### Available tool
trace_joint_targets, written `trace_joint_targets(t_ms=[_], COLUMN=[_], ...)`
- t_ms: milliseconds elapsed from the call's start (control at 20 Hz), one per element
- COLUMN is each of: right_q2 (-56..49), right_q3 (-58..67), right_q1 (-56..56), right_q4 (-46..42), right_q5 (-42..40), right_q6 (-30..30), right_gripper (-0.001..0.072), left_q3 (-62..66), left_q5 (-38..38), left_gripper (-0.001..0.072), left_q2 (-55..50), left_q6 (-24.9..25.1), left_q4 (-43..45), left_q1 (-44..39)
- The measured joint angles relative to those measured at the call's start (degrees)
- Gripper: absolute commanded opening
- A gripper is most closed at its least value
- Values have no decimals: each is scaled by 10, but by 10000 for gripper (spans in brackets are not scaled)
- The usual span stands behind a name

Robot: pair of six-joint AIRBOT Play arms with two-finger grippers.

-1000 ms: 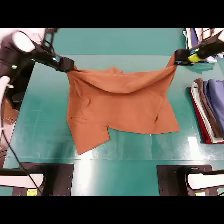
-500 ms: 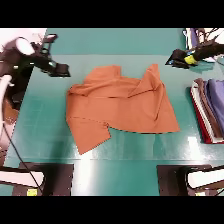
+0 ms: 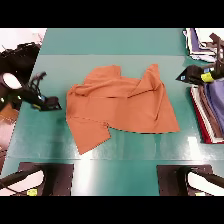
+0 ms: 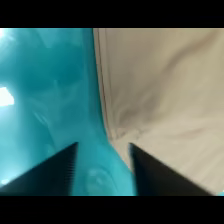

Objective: Fold the shirts.

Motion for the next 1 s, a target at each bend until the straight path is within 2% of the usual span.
trace_joint_targets(t_ms=[150,400,450,500,550,650,700,1000], right_q2=[48,92,97,101,104,107,108,120], right_q3=[-59,-99,-102,-104,-105,-107,-108,-139], right_q1=[-1,-1,-1,-1,-1,-1,-1,-53], right_q4=[9,13,14,15,14,13,9,-45], right_q5=[-14,-23,-24,-24,-24,-21,-16,36], right_q6=[-1,-2,-2,-2,-2,-2,-2,-1], right_gripper=[430,429,430,430,429,430,430,430], left_q3=[-81,-134,-138,-141,-144,-147,-147,-83], left_q5=[53,108,118,128,137,144,144,99], left_gripper=[620,617,542,420,359,349,41,27], left_q2=[12,18,17,17,16,16,16,18], left_q6=[9,21,26,31,34,38,40,43], left_q4=[-49,-125,-139,-145,-148,-157,-160,-147], left_q1=[3,4,0,-6,-15,-37,-44,-63])
